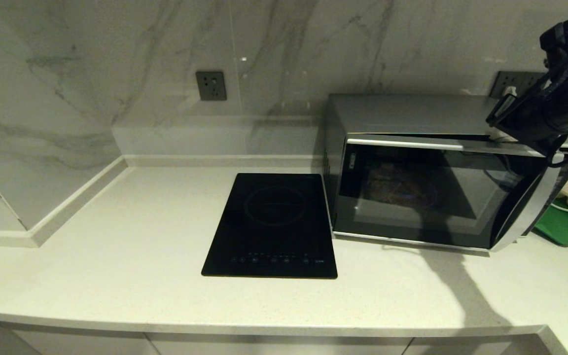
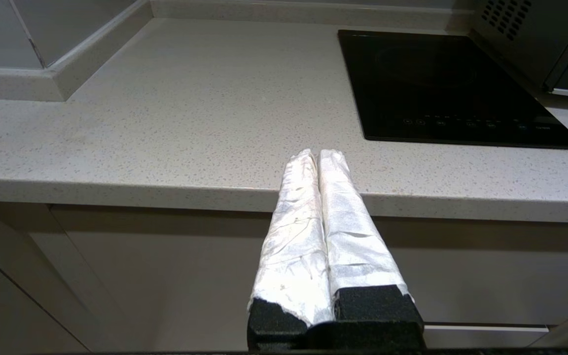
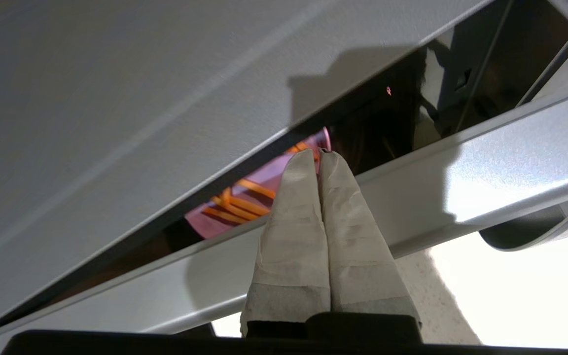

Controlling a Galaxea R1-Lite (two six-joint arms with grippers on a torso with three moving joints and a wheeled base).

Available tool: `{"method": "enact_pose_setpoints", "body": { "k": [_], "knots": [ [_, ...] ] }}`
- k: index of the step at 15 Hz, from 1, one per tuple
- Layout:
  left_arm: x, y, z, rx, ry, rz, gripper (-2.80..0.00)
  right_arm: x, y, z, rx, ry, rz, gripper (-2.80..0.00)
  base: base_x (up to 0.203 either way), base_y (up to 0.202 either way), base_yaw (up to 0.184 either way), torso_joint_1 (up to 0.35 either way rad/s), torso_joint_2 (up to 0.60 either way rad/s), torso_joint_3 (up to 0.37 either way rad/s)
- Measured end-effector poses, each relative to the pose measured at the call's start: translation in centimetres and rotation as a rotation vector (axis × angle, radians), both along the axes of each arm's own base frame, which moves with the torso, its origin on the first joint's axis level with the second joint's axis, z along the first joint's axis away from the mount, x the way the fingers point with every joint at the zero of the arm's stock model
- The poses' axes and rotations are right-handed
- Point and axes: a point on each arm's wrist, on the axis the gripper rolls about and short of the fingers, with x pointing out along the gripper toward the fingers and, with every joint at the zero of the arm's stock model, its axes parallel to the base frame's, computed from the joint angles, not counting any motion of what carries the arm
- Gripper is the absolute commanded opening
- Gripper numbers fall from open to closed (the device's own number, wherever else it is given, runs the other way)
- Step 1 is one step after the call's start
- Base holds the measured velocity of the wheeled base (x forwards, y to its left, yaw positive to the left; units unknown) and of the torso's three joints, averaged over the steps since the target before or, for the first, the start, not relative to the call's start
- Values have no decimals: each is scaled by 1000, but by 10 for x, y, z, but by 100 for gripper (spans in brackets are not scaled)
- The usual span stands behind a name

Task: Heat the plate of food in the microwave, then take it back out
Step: Open the microwave oven

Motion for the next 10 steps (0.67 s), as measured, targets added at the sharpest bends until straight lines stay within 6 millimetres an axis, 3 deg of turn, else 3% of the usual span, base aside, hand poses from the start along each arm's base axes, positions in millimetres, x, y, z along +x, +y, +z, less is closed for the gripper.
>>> {"method": "enact_pose_setpoints", "body": {
  "k": [7,10],
  "knots": [
    [0,0,0,0,0,0,-280,-6,-5,-8,35,101,27,-280,0,0,0,0,0,0],
    [0,0,0,0,0,0,-280,-18,-4,-4,52,141,52,-280,0,0,0,0,0,0]
  ]
}}
